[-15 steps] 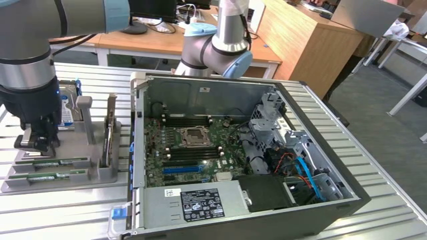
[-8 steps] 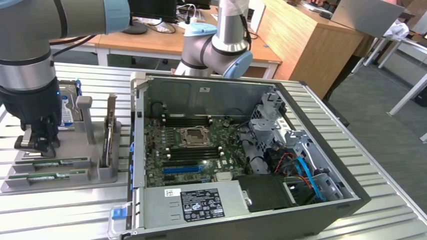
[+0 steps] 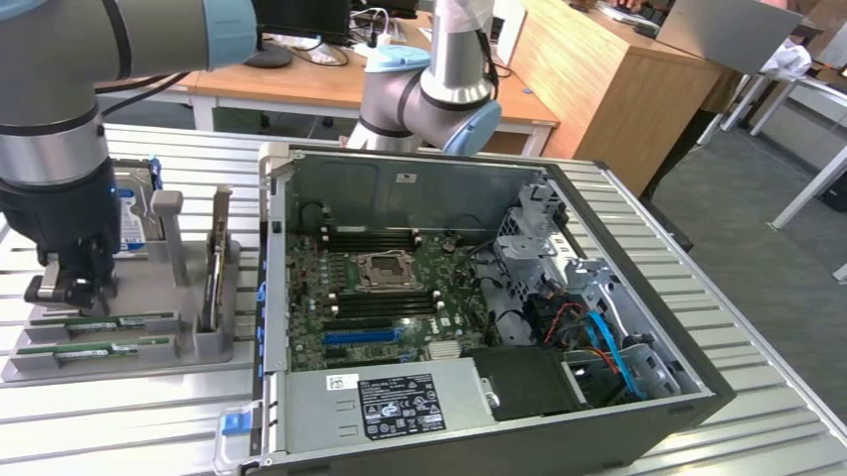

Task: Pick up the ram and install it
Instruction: 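Pick up the ram and move it above insertion slot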

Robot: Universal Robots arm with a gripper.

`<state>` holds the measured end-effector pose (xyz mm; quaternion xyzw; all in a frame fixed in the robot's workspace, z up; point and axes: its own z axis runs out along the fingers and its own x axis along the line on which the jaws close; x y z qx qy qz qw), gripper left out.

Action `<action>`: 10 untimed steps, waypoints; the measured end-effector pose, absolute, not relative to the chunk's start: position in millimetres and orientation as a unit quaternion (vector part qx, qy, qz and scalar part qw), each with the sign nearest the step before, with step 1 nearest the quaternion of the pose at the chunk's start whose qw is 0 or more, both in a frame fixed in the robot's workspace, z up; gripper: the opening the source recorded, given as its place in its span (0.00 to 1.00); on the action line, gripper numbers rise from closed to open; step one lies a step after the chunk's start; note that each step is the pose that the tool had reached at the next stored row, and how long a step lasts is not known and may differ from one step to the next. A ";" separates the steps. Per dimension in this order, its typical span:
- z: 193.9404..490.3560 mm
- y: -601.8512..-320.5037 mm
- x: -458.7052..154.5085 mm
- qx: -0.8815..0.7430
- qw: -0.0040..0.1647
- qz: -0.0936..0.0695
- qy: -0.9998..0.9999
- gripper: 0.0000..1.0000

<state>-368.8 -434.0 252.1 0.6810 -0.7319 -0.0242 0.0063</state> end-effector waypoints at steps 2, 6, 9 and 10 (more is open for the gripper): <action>252.1 -436.0 -368.8 0.681 0.006 -0.024 -0.732 0.30; 252.1 -440.1 -368.8 0.681 0.006 -0.024 -0.732 0.30; 252.2 -442.6 -368.8 0.681 0.006 -0.024 -0.732 0.30; 252.1 -442.6 -368.8 0.681 0.006 -0.024 -0.732 0.30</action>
